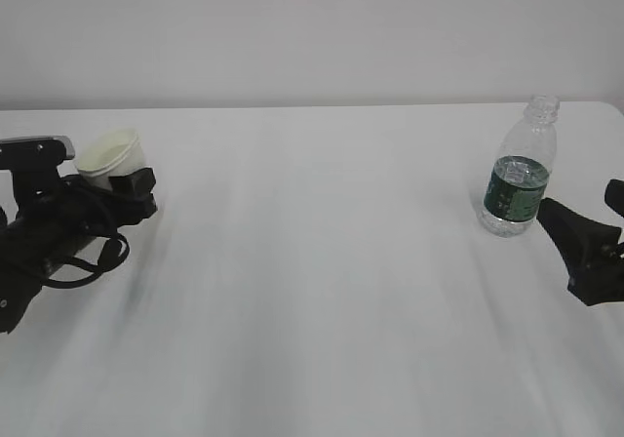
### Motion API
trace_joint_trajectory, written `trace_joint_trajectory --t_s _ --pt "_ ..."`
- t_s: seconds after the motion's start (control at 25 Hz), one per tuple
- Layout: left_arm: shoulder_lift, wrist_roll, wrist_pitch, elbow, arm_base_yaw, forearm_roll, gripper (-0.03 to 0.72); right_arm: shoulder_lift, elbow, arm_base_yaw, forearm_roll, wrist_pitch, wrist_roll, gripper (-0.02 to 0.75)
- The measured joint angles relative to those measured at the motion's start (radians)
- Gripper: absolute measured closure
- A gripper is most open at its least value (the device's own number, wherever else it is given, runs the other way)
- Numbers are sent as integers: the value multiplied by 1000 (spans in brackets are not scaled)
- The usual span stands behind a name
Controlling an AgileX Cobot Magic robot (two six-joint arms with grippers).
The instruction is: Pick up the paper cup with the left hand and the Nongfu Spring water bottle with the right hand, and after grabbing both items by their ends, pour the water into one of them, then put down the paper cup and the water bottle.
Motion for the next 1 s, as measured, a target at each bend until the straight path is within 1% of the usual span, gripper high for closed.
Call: trace_joint_trajectory --t_s 0.64,1.0 --pt "142 14 0 -127 0 -8 272 0 0 0 4 0 -5 146" --pt "160 48 -19 -134 0 -2 273 0 0 0 15 0 -17 147"
